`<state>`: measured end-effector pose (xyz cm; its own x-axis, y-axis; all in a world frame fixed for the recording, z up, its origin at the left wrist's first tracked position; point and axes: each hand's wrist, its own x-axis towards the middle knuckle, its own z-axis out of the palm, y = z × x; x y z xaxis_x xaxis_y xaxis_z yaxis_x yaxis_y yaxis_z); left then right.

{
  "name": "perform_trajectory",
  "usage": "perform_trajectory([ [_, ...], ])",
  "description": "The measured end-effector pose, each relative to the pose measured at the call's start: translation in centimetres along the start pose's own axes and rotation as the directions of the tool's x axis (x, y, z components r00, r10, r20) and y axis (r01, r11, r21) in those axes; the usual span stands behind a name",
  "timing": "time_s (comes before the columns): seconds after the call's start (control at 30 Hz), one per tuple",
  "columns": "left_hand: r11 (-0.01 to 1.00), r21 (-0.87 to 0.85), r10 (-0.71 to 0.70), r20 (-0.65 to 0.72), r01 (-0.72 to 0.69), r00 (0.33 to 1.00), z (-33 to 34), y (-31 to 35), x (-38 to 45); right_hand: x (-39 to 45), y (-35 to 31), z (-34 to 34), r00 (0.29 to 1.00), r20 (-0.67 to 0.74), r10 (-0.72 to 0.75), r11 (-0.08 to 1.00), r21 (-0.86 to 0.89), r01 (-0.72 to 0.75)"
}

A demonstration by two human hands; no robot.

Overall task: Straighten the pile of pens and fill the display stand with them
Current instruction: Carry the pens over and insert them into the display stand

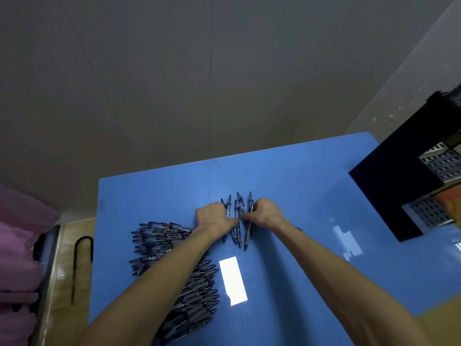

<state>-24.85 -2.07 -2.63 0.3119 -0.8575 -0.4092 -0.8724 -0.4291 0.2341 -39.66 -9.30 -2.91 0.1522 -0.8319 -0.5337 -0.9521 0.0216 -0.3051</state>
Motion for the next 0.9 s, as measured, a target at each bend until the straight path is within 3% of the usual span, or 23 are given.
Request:
perform_trajectory([
  [0.13,1.0,-0.001,0.013,-0.069,-0.013,0.998,0.6,1.1,1.0,0.0,-0.4,-0.7,0.999,-0.024,0.031,0.998,-0.053,-0.032],
  [0.3,1.0,-0.021,0.009,-0.03,-0.01,0.999,0.9,2.4,1.4,0.3,-0.5,-0.7,0.995,0.073,0.066,0.998,-0.011,-0.065],
  [0.43,0.997,-0.079,0.005,0.028,-0.003,1.0,1.7,3.2,1.1,-0.4,0.2,-0.1,0.998,0.061,-0.004,0.993,-0.114,0.011],
  [0.57,0.996,-0.088,-0.01,0.022,0.011,1.0,2.6,3.1,0.7,-0.4,3.9,-1.1,0.986,0.132,-0.101,0.995,0.011,0.101],
  [0.7,0.993,0.115,0.008,-0.04,-0.003,0.999,2.8,4.8,-0.3,-1.5,8.0,-2.7,0.983,0.087,-0.16,0.97,0.2,0.14],
  [0.8,0.937,0.348,0.038,-0.064,-0.013,0.997,3.6,6.5,-1.5,-2.8,11.1,-4.3,0.983,-0.016,-0.185,0.93,0.321,0.18],
  [0.9,0.883,0.47,0.039,-0.09,0.007,0.995,4.9,8.6,-3.0,-4.2,14.9,-6.7,0.976,-0.061,-0.208,0.896,0.388,0.215],
])
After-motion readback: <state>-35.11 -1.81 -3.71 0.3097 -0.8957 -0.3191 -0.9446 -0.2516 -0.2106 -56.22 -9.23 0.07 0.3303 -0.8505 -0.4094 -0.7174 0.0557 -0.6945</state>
